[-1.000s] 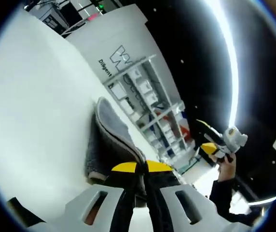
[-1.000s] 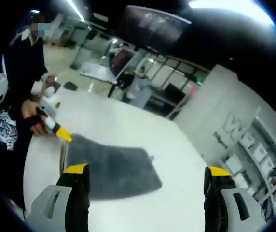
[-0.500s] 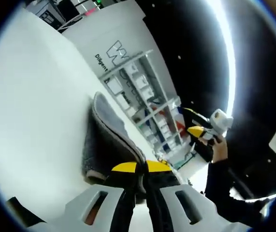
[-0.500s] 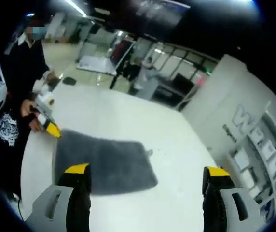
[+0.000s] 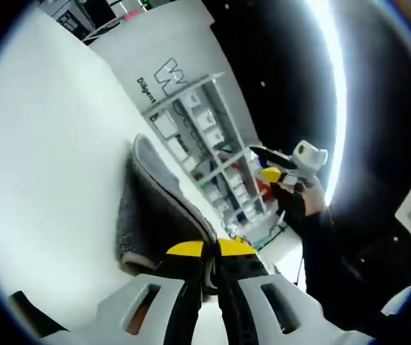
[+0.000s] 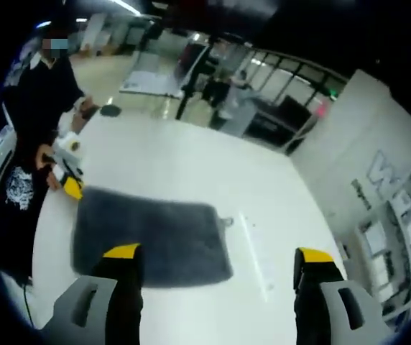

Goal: Open the folded towel by lifting each exposed corner and separating the folded layers until the towel lies flat within the target outline without major curled edges

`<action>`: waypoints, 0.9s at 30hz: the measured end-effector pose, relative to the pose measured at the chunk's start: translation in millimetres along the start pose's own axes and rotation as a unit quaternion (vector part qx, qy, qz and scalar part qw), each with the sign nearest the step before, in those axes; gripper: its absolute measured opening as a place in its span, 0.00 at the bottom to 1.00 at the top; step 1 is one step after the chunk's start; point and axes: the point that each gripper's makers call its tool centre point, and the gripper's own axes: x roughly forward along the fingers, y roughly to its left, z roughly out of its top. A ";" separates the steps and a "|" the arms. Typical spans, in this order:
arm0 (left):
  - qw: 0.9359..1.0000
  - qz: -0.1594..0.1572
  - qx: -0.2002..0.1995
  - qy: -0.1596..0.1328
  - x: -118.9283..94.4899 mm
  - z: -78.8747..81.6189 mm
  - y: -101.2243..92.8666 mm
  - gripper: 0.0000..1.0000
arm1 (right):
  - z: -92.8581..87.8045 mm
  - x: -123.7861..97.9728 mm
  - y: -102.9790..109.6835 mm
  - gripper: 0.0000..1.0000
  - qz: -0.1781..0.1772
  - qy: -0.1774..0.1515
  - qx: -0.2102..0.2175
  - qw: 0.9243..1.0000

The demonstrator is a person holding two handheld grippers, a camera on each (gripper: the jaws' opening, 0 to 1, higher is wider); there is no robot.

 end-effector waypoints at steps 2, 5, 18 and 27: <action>1.000 -0.003 0.000 0.000 0.0 0.6 -0.1 0.04 | 0.4 1.9 -3.4 0.85 0.006 0.004 0.001 1.000; 1.000 -0.009 -0.006 0.000 -0.1 2.2 0.2 0.04 | -5.4 6.8 -3.1 0.85 0.034 0.023 -0.009 0.999; 1.000 -0.019 0.016 0.004 3.0 4.8 0.3 0.04 | 6.1 14.3 -25.7 0.82 0.081 0.080 -0.028 0.993; 0.999 -0.031 0.028 0.001 3.6 7.5 -1.5 0.04 | 34.3 15.7 -40.0 0.76 0.084 0.065 -0.036 0.994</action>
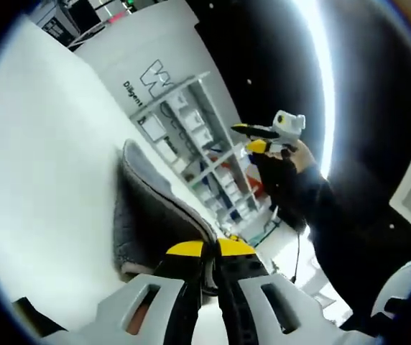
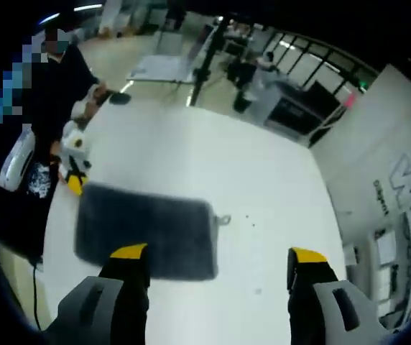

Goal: Open the folded towel by lifting each exposed corner and separating the folded layers until the towel lies flat within the target outline without major curled edges

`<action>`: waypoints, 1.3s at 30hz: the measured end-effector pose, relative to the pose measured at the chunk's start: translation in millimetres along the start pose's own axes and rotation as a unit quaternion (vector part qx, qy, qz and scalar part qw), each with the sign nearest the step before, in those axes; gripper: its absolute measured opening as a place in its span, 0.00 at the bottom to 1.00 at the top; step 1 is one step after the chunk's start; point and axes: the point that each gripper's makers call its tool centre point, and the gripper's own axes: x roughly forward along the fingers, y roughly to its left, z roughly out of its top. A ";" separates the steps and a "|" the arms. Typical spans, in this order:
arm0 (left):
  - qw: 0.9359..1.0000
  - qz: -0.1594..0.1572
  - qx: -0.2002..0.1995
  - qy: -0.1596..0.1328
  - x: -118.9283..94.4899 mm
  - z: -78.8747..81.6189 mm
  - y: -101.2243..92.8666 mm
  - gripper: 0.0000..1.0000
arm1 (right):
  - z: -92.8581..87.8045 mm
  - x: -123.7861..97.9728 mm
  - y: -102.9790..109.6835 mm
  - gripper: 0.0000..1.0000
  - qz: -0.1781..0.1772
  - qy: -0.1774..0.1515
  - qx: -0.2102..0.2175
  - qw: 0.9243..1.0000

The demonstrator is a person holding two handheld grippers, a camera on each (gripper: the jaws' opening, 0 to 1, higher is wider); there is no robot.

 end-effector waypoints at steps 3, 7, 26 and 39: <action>1.000 -0.003 -0.001 0.001 -0.1 0.0 -0.8 0.04 | 5.7 -2.1 -2.2 0.76 0.006 0.008 -0.011 1.000; 1.000 -0.007 -0.004 0.002 -0.1 -0.1 -2.0 0.04 | 17.1 -17.7 -12.3 0.64 0.003 0.014 -0.012 1.000; 1.000 -0.017 -0.003 0.000 -5.3 -0.8 -5.9 0.04 | 36.3 26.7 -6.6 0.63 0.042 0.050 -0.024 0.998; 1.000 -0.020 -0.004 0.002 -3.7 0.5 -4.8 0.04 | 23.6 72.4 -11.0 0.60 0.070 0.090 -0.016 0.993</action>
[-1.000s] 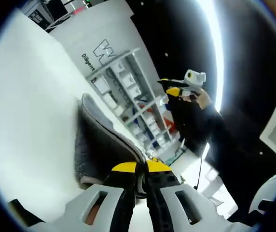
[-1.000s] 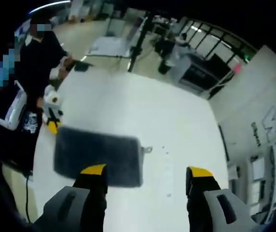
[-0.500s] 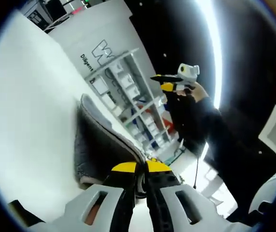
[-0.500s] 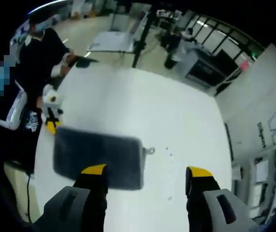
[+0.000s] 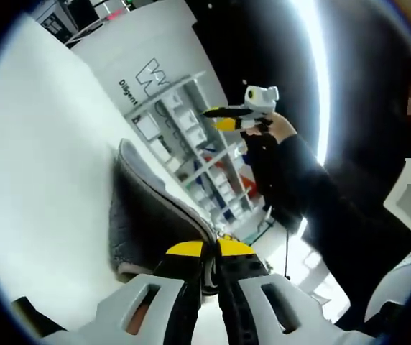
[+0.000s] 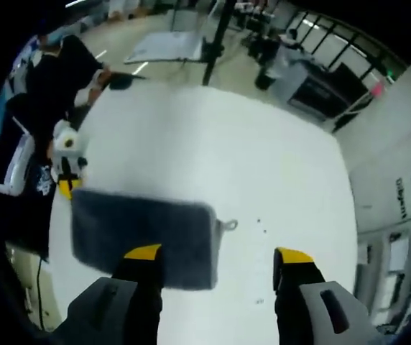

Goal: Open the folded towel by lifting each exposed corner and separating the folded layers until the towel lies flat within the target outline without major curled edges

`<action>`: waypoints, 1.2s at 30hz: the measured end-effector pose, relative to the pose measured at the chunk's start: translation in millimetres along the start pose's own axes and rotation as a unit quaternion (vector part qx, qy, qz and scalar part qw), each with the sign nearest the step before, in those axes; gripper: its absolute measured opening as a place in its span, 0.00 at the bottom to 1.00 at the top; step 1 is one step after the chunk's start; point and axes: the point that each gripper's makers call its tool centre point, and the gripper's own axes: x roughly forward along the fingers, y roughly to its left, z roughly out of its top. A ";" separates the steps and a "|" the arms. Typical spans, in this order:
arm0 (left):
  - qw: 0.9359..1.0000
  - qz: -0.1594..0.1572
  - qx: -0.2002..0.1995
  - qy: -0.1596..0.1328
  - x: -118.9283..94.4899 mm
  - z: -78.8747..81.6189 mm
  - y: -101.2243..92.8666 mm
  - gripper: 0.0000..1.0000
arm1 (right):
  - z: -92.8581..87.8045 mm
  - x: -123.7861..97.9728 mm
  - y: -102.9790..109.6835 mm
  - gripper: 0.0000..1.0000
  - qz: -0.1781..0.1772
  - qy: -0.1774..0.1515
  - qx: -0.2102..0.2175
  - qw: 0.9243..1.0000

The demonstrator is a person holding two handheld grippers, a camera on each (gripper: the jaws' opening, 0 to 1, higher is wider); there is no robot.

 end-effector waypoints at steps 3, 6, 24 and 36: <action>1.000 0.000 0.001 0.000 0.2 0.2 0.4 0.04 | -8.4 11.5 -1.7 0.59 0.004 0.016 0.001 1.000; 1.000 0.002 0.002 -0.002 0.4 0.6 1.0 0.04 | -10.6 19.2 -3.0 0.58 0.008 0.019 0.004 1.000; 1.000 0.009 0.000 -0.003 1.4 0.0 3.5 0.04 | -15.5 58.2 -1.0 0.53 0.030 0.038 0.003 0.999; 1.000 0.007 0.006 -0.004 0.5 0.1 2.5 0.04 | -19.2 91.8 2.2 0.50 0.040 0.053 0.005 0.998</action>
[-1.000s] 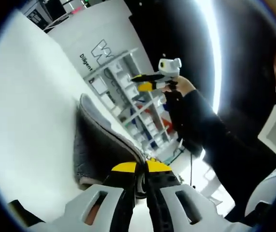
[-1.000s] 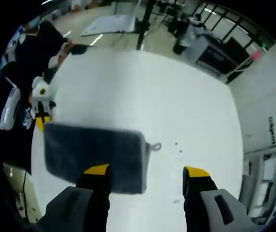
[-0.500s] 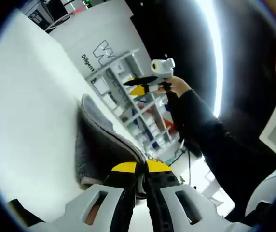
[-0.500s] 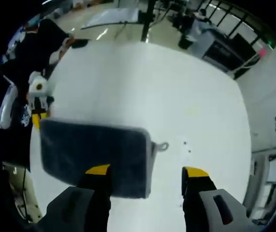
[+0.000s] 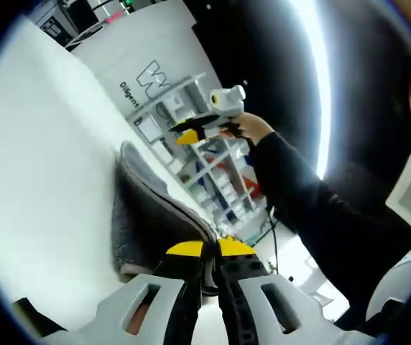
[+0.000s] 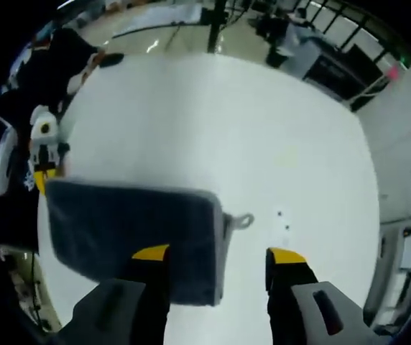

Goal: Open the folded towel by lifting each exposed corner and separating the folded layers until the towel lies flat within the target outline without major curled edges

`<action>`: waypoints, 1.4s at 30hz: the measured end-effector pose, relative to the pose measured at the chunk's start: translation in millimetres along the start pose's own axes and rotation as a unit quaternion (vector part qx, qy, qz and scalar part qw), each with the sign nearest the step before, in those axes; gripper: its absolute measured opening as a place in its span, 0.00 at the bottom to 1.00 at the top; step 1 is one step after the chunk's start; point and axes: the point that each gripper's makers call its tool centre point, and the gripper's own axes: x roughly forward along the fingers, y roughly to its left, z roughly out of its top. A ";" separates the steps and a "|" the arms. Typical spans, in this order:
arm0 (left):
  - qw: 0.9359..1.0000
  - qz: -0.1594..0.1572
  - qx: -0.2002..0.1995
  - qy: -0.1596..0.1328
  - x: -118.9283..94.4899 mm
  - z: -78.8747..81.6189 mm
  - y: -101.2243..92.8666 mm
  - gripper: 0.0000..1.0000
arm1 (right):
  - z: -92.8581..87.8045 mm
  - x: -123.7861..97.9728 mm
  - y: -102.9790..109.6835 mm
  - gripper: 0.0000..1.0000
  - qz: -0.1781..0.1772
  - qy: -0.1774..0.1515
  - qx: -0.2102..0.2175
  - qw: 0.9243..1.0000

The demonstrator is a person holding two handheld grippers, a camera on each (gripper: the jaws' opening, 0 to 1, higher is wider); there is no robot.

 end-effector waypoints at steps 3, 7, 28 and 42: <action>1.000 0.000 -0.001 0.000 -0.1 -0.2 0.0 0.04 | -2.2 15.9 0.5 0.49 0.009 0.006 0.001 1.000; 1.000 -0.001 -0.001 0.000 -0.2 -0.1 -0.2 0.04 | -5.4 27.7 -0.5 0.48 0.012 0.017 -0.001 1.000; 1.000 0.001 0.000 -0.002 -1.0 -1.0 1.2 0.04 | -1.6 57.8 8.0 0.36 0.032 0.006 0.000 0.999; 1.000 0.002 -0.002 -0.003 -0.6 -1.3 1.8 0.04 | -1.7 74.5 9.4 0.36 0.037 0.014 -0.006 0.999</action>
